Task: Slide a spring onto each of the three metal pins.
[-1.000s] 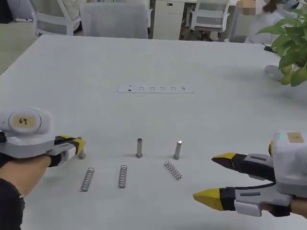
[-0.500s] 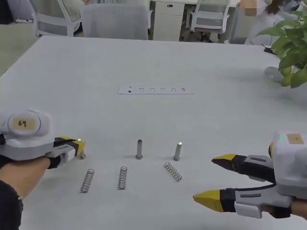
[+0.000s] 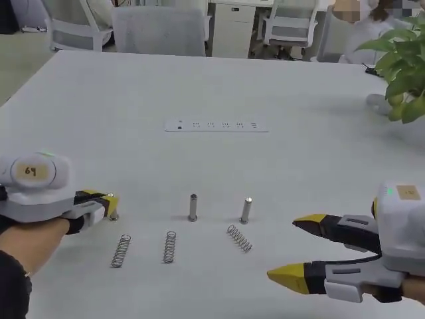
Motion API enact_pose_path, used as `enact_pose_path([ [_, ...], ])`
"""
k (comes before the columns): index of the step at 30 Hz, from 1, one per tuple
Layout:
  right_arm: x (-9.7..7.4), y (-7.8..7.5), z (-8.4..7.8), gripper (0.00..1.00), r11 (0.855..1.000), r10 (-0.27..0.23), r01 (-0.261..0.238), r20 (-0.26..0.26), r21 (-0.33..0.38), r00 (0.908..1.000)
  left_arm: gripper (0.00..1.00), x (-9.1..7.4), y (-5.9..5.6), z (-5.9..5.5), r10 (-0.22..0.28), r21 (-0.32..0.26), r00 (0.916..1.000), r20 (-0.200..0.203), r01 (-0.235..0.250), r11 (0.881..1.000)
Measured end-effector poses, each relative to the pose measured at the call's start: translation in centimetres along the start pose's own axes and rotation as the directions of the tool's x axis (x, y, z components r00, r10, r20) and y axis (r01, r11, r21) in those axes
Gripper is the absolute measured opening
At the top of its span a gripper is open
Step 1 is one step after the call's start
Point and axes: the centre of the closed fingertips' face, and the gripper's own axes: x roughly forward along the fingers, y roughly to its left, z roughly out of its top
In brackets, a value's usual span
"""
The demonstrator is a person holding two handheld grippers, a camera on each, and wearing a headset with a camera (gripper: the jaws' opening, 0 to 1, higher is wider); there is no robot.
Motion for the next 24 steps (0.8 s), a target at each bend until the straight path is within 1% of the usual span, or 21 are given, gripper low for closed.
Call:
enact_pose_path([
  [8, -0.02, 0.04, 0.0, 0.61, 1.0, -0.001, 0.001, 0.0, 0.0, 1.0, 0.07, -0.01, -0.14, -0.01, -0.007, -0.005, 1.0, 0.003, 0.007, 1.0],
  [11, 0.0, 0.08, -0.01, 0.62, 1.0, 0.0, 0.0, 0.0, -0.001, 1.0, 0.1, -0.05, -0.15, -0.02, -0.008, -0.011, 0.9999, 0.01, 0.008, 1.0],
  [13, -0.01, 0.1, 0.01, 0.62, 1.0, -0.001, 0.001, 0.0, -0.001, 1.0, 0.15, -0.09, -0.18, 0.01, -0.009, -0.013, 0.9998, 0.016, 0.009, 1.0],
  [15, -0.01, 0.1, 0.04, 0.62, 1.0, -0.001, 0.001, 0.001, -0.001, 1.0, 0.17, -0.14, -0.25, 0.04, -0.013, -0.016, 0.9997, 0.019, 0.013, 1.0],
  [17, -0.02, 0.11, 0.05, 0.62, 1.0, -0.001, 0.001, 0.0, -0.002, 1.0, 0.24, -0.18, -0.23, 0.19, -0.012, -0.018, 0.9995, 0.029, 0.012, 1.0],
  [18, -0.03, 0.14, 0.1, 0.62, 1.0, -0.001, 0.001, 0.002, -0.002, 1.0, 0.28, -0.21, -0.4, 0.32, -0.019, -0.028, 0.9992, 0.036, 0.02, 0.999],
  [20, -0.02, 0.14, 0.13, 0.62, 1.0, -0.001, 0.001, 0.002, -0.003, 1.0, 0.37, -0.28, -0.34, 0.54, -0.011, -0.025, 0.9988, 0.049, 0.013, 1.0],
  [22, -0.02, 0.15, 0.18, 0.62, 1.0, -0.001, 0.001, 0.004, -0.003, 1.0, 0.46, -0.32, -0.45, 0.76, -0.014, -0.037, 0.998, 0.062, 0.016, 0.999],
  [23, -0.02, 0.16, 0.2, 0.62, 1.0, -0.001, 0.001, 0.005, -0.004, 1.0, 0.5, -0.35, -0.43, 0.74, -0.012, -0.035, 0.9981, 0.06, 0.014, 0.999],
  [24, -0.03, 0.16, 0.2, 0.62, 1.0, -0.001, 0.001, 0.004, -0.005, 1.0, 0.53, -0.39, -0.41, 0.78, -0.01, -0.036, 0.998, 0.062, 0.013, 0.999],
])
